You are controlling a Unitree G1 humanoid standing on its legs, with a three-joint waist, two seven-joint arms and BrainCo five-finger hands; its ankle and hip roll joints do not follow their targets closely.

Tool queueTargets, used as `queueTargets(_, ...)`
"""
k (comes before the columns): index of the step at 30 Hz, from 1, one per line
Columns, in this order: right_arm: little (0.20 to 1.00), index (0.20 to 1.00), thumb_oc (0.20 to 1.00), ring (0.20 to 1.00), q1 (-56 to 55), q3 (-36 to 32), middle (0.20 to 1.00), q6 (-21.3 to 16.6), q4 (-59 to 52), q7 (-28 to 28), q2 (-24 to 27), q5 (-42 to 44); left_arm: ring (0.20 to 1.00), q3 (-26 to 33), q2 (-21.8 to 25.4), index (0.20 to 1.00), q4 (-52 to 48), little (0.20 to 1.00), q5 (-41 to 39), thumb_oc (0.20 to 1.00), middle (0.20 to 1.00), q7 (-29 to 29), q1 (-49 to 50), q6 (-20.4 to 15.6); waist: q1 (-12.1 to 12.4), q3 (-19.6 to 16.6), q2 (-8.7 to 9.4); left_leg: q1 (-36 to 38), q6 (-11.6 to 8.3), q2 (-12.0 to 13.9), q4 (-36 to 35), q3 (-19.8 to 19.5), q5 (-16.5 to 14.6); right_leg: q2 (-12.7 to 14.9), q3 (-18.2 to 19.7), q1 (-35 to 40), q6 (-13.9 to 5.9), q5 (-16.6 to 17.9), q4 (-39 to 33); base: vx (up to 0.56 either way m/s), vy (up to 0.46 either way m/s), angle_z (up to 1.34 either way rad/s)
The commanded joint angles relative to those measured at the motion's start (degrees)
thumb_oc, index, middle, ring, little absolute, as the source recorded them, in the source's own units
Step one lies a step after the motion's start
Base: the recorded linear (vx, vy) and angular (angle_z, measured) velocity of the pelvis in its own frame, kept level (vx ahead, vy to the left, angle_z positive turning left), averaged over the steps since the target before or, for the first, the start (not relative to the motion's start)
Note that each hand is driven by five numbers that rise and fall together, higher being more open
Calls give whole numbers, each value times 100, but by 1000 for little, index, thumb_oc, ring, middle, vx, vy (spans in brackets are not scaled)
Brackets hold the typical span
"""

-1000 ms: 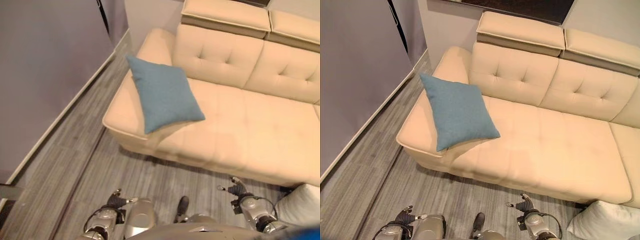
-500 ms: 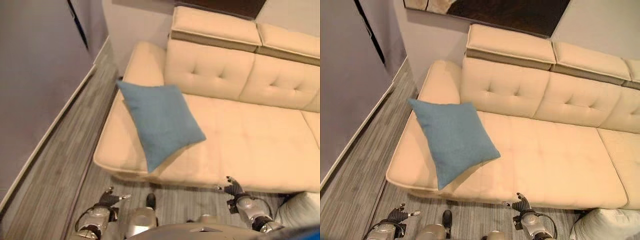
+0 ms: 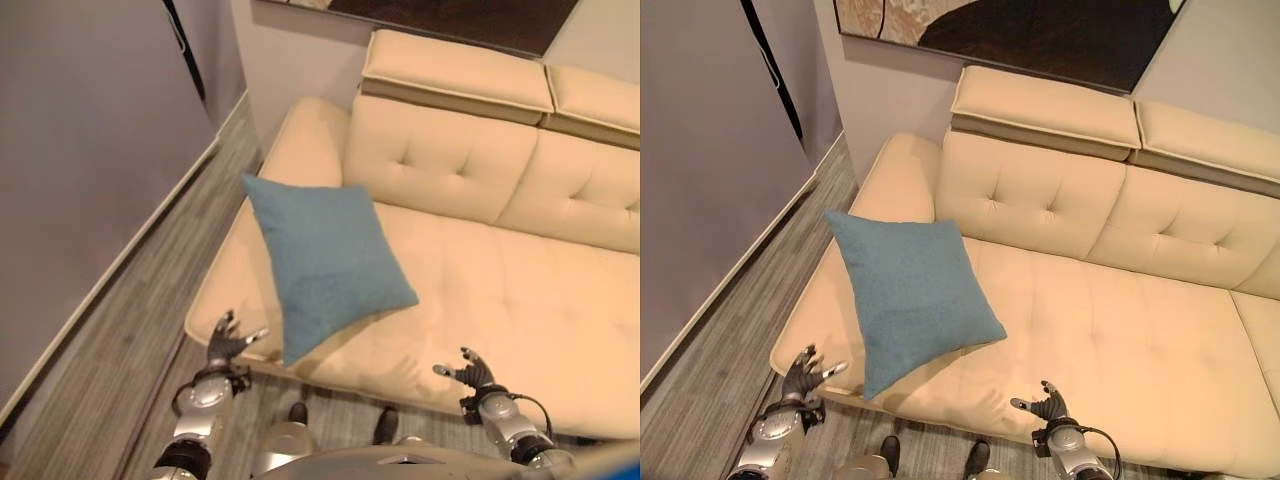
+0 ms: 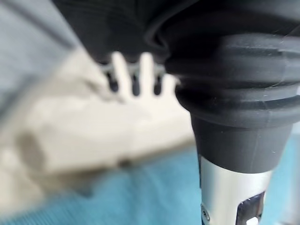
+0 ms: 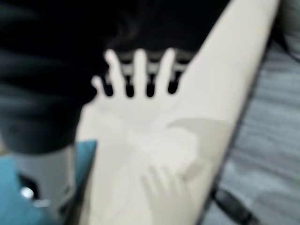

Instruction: Pick up all the scattered cushions and arrange them neatly on the sofa.

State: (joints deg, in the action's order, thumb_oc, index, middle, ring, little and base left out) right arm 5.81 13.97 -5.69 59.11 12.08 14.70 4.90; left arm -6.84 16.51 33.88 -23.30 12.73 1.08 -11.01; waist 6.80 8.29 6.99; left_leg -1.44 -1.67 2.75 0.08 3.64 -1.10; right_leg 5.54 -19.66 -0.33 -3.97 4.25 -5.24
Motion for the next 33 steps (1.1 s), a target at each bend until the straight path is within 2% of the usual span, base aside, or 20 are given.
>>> queueTargets(1, 1000, 1000, 1000, 1000, 143, -46, 1000, -228, -252, 180, 262, 46, 1000, -37, 52, 1000, -364, 1000, -122, 1000, 1000, 107, -350, -281, 30, 195, 72, -226, -90, -92, 220, -338, -195, 180, -133, 68, -422, -617, 514, 13, -32, 4)
queueTargets(4, 1000, 1000, 1000, 1000, 258, 13, 1000, -248, -451, 264, 372, 66, 1000, -217, 72, 1000, -738, 1000, 19, 1000, 1000, 149, -441, -281, 6, 354, 65, -328, -159, -25, 138, -375, -91, 118, -177, 6, -381, -634, 428, -17, -96, 10)
queueTargets(9, 1000, 1000, 1000, 1000, 489, 161, 1000, -273, -785, 388, 516, 76, 1000, -459, 28, 1000, -665, 1000, 207, 1000, 1000, 350, -857, -282, -85, 537, 25, -561, -218, 28, -10, -413, 78, 72, -220, -236, -338, -610, 384, -43, -51, 9)
queueTargets(20, 1000, 1000, 1000, 1000, 735, 468, 1000, -262, -926, 550, 532, 31, 1000, -807, -59, 1000, -425, 1000, 345, 1000, 1000, 722, -1601, -347, -288, 667, 15, -922, -255, 70, -174, -384, 257, 35, -127, -714, -318, -523, 360, -11, -7, 0)
queueTargets(23, 1000, 1000, 1000, 1000, 907, 593, 1000, -265, -912, 647, 468, 114, 1000, -1022, -84, 1000, 162, 1000, 563, 1000, 1000, 997, -2204, -258, -438, 729, 57, -1158, -261, 78, -298, -325, 382, 30, 15, -1038, -331, -412, 357, -35, 21, -7)
queueTargets(27, 1000, 1000, 1000, 1000, 1079, 649, 1000, -296, -885, 698, 423, 237, 1000, -1123, -142, 1000, 869, 1000, 546, 1000, 1000, 1083, -2604, -187, -544, 741, 95, -1268, -268, 95, -426, -253, 480, 17, 115, -1232, -356, -332, 334, -15, 15, -19)
queueTargets(28, 1000, 1000, 1000, 1000, 1104, 658, 1000, -304, -900, 719, 418, 259, 200, -1129, -143, 200, 955, 200, 519, 200, 200, 1094, -2660, -200, -560, 735, 100, -1295, -271, 103, -448, -243, 489, 13, 138, -1267, -359, -318, 326, -6, 3, -12)
queueTargets(33, 1000, 1000, 1000, 1000, 1197, 646, 1000, -384, -1034, 745, 430, 415, 200, -1268, -179, 200, 899, 200, 398, 200, 200, 1036, -2821, -240, -651, 739, 106, -1325, -280, 118, -489, -190, 504, 26, 208, -1350, -368, -274, 303, 12, 2, -5)
